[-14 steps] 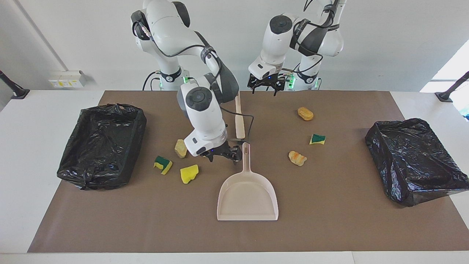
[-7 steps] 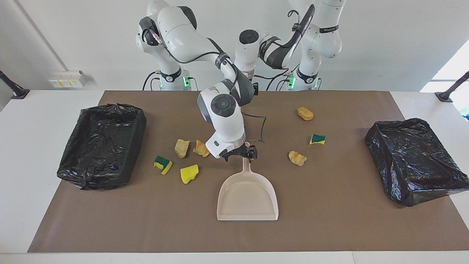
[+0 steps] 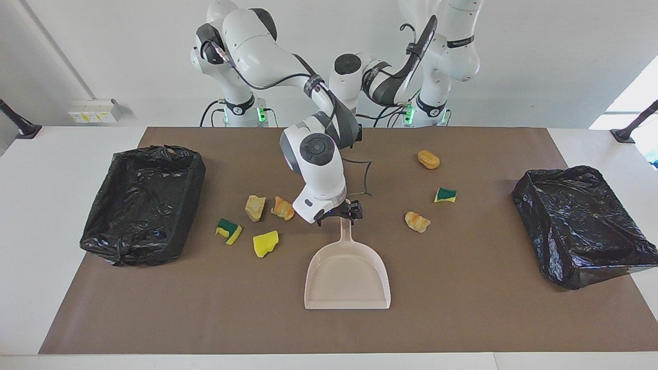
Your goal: Sweep and dump trash in bin
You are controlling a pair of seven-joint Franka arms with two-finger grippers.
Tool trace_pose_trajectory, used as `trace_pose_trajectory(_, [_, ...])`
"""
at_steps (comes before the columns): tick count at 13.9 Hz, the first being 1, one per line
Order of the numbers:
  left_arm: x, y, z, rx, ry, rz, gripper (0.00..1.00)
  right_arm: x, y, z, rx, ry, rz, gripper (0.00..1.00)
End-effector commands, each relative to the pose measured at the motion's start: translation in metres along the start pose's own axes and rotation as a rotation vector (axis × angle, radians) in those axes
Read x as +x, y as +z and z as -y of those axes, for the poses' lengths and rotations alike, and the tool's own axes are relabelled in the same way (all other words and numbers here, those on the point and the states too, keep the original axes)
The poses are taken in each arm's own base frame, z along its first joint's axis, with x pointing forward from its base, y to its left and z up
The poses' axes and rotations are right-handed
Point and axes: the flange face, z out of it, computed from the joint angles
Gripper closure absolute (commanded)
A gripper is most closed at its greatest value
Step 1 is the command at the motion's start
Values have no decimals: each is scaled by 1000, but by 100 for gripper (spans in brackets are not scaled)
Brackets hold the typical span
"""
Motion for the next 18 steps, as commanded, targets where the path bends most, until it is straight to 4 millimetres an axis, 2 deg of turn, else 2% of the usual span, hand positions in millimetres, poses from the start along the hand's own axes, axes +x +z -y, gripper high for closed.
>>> trace_pose_trajectory(1, [-2,6,0,2,4,4,19,-18,1,4,15,-37,28,0])
trace_pose_trajectory(2, [-2,7,1,5,5,7,33,-21,-1,8,20,-40,28,0])
trace_pose_trajectory(3, [-1,6,2,7,3,8,57,-24,1,11,19,-45,32,0])
trace_pose_trajectory(4, [-1,6,1,10,4,11,76,-30,3,16,23,-51,26,4])
trace_pose_trajectory(6, [1,5,4,14,-1,14,100,-36,8,15,39,-51,-5,19])
trace_pose_trajectory(7, [1,4,5,21,-4,21,100,-38,12,12,32,-57,4,28])
trace_pose_trajectory(8, [1,0,9,34,-8,31,100,-40,15,11,28,-77,9,46])
trace_pose_trajectory(9, [4,-4,15,52,-15,45,100,-38,14,9,29,-84,8,67])
trace_pose_trajectory(10, [8,-13,24,64,-33,57,100,-37,14,7,31,-79,7,100])
trace_pose_trajectory(11, [13,-20,34,90,-35,53,100,-37,13,9,35,-70,6,100])
trace_pose_trajectory(13, [8,-28,48,149,-48,82,100,-31,9,0,34,-53,12,100])
trace_pose_trajectory(15, [9,-51,74,160,-101,102,100,-27,4,-5,32,-58,7,100])
trace_pose_trajectory(17, [14,-71,105,180,-172,137,100,-17,-26,-28,30,-83,9,100])
trace_pose_trajectory(18, [10,-72,114,193,-188,152,100,-18,-51,-36,35,-141,-5,100])
